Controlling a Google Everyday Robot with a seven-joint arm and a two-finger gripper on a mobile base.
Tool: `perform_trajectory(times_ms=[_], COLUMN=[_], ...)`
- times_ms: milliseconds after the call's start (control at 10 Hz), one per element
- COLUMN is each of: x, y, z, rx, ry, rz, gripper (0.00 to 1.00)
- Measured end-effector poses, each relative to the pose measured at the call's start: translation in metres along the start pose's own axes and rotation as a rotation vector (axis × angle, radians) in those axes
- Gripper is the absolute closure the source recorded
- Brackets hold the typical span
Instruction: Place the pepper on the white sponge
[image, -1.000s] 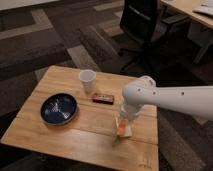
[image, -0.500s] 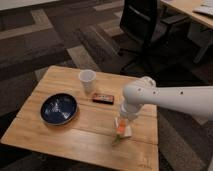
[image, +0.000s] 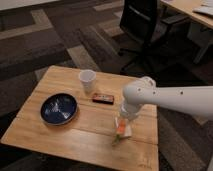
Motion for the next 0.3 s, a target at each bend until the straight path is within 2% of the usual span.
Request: perform_trajectory(times_ms=[300], x=[-0.0008], y=[-0.0007], z=[0.0003], rx=[0.004], ry=[-0.002], rz=[-0.003], gripper=[0.20])
